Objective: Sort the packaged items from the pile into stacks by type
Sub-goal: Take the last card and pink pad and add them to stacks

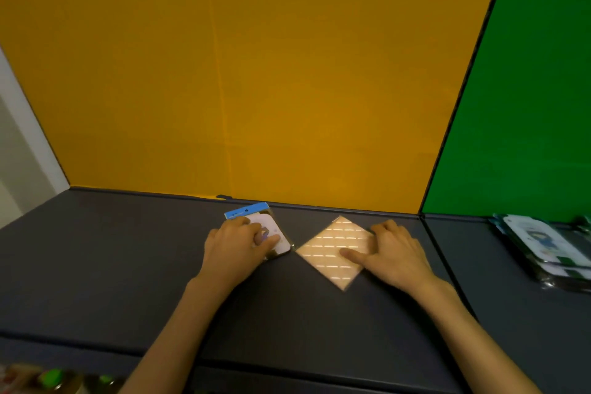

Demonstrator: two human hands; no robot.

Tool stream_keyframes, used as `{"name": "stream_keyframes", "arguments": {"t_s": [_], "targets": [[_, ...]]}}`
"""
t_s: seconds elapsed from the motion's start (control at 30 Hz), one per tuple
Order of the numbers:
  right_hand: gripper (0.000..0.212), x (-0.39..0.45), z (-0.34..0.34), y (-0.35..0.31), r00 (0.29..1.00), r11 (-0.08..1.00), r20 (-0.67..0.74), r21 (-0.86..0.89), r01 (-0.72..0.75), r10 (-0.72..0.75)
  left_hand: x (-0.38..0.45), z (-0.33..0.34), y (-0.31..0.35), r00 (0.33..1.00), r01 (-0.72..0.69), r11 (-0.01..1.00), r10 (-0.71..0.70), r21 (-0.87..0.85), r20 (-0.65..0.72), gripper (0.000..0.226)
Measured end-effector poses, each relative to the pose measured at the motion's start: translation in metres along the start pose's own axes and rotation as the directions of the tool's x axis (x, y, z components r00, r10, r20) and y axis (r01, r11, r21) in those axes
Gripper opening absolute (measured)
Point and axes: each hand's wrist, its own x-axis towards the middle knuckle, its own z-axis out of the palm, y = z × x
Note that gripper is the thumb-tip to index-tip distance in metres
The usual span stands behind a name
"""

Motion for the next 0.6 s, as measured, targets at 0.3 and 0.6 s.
{"name": "stream_keyframes", "arguments": {"t_s": [0.3,0.6], "targets": [[0.126,-0.009,0.014,-0.005,0.994,0.974,0.015,0.196,-0.113,0.112,-0.008,0.006,-0.004,0.910,0.389,0.921,-0.380,-0.023,0.167,0.128],[0.123,-0.008,0.018,-0.002,0.986,0.945,0.034,0.279,-0.168,0.165,0.008,0.010,-0.022,0.896,0.438,0.793,-0.343,-0.423,0.284,0.078]]}}
